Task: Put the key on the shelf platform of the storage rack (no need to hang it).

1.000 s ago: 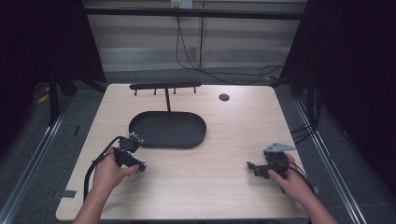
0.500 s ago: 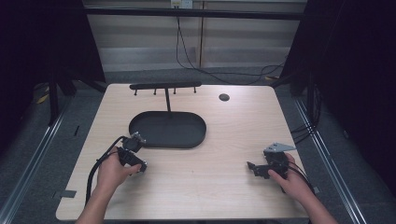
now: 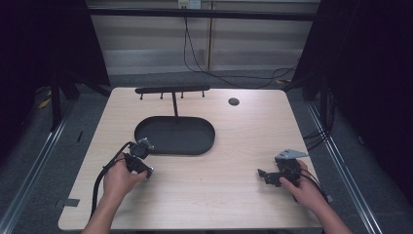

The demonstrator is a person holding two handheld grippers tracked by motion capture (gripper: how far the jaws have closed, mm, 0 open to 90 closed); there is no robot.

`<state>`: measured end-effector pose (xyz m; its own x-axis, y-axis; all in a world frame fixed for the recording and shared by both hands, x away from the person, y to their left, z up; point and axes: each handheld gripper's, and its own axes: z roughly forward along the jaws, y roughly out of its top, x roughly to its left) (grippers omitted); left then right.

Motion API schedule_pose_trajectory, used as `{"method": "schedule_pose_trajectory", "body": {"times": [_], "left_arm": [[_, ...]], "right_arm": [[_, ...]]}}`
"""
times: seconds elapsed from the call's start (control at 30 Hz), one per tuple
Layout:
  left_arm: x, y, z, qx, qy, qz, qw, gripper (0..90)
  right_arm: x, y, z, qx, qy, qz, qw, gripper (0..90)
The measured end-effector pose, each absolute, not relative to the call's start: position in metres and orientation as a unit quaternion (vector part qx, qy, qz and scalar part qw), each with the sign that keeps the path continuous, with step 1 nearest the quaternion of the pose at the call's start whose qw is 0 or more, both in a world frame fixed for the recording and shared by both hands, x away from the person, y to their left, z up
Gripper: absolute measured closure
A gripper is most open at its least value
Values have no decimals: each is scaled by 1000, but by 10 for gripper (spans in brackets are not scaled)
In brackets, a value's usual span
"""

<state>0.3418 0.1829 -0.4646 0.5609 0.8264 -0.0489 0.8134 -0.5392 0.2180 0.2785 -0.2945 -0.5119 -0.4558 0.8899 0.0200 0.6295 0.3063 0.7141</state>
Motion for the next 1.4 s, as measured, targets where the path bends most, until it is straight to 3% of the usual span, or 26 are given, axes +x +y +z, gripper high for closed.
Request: {"method": "schedule_pose_trajectory", "body": {"times": [1.4], "left_arm": [[359,179,-415,873,465,-12,147,682]], "right_arm": [[278,-295,-512,484,785,335,194,124]]}}
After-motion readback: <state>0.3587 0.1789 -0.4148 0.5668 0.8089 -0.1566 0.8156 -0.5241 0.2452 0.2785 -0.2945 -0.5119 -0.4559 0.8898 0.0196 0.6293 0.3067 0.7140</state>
